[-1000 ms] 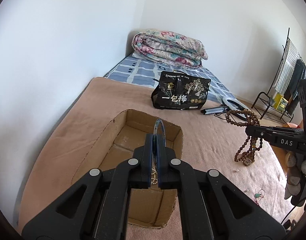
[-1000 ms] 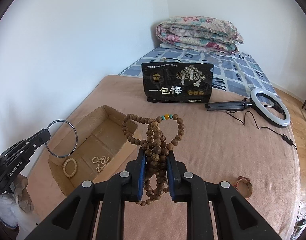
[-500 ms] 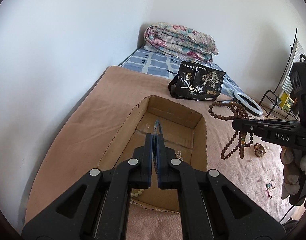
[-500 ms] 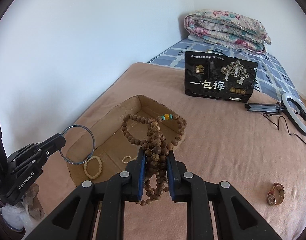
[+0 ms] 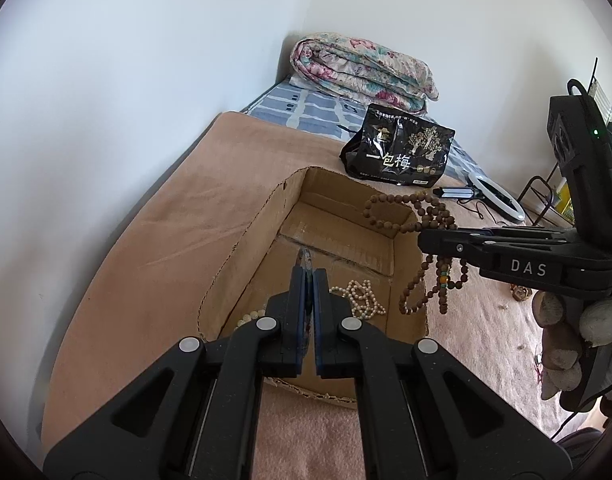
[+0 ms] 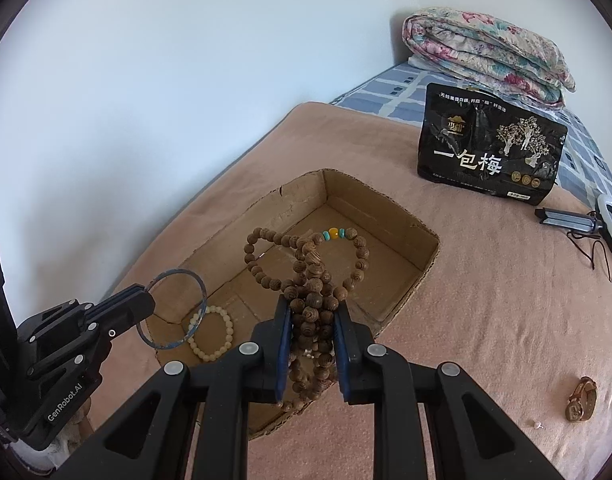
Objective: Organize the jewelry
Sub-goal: 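Open both grippers to drop the bangle and mala into the box, then move the left gripper to the pearl earring while the right approaches the green pendant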
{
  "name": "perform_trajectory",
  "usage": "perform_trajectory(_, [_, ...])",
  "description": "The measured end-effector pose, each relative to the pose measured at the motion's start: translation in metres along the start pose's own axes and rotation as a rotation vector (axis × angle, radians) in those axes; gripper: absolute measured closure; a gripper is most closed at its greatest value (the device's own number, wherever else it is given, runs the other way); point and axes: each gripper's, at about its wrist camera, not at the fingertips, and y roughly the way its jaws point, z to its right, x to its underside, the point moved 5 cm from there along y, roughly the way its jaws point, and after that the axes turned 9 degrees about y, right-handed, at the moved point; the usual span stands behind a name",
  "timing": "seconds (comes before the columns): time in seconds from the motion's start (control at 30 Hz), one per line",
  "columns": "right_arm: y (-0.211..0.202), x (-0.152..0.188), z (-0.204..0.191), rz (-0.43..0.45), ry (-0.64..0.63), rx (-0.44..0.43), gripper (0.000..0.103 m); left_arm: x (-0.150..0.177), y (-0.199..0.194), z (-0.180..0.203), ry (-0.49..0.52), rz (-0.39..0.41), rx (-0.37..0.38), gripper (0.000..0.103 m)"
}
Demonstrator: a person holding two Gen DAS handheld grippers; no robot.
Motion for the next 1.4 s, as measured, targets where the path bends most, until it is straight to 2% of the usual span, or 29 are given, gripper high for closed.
perform_trajectory(0.17, [0.006,0.001,-0.003,-0.011,0.005,-0.021,0.081,0.0,0.0,0.0,-0.002,-0.009,0.008,0.102])
perform_trajectory(0.23, [0.004,0.001,-0.002,0.0,0.0,0.003,0.061,0.0,-0.002,0.001,-0.003,-0.003,0.013,0.102])
perform_trajectory(0.27, [0.003,0.0,-0.002,0.008,-0.001,0.01,0.056,0.0,-0.002,0.001,-0.003,-0.003,0.013,0.102])
perform_trajectory(0.3, [0.001,0.0,-0.001,0.017,0.001,0.01,0.045,0.0,-0.001,0.001,-0.003,-0.007,0.01,0.098])
perform_trajectory(0.33, [-0.001,0.0,-0.001,0.024,0.003,0.012,0.035,0.0,-0.001,0.001,-0.002,-0.01,0.007,0.085])
perform_trajectory(0.4, [-0.005,-0.001,0.001,0.037,0.008,0.02,0.029,0.0,-0.003,0.002,-0.003,-0.001,0.005,0.068])
perform_trajectory(0.73, [-0.023,-0.001,0.014,0.064,0.028,0.036,0.023,0.0,-0.007,0.007,-0.002,0.004,0.002,0.068])
perform_trajectory(0.97, [-0.05,0.004,0.031,0.104,0.026,0.066,0.016,-0.003,-0.017,0.015,-0.007,0.03,-0.008,0.068])
perform_trajectory(1.4, [-0.125,0.028,0.104,0.19,0.066,0.156,0.011,-0.005,-0.032,0.075,0.101,0.046,0.067,0.068])
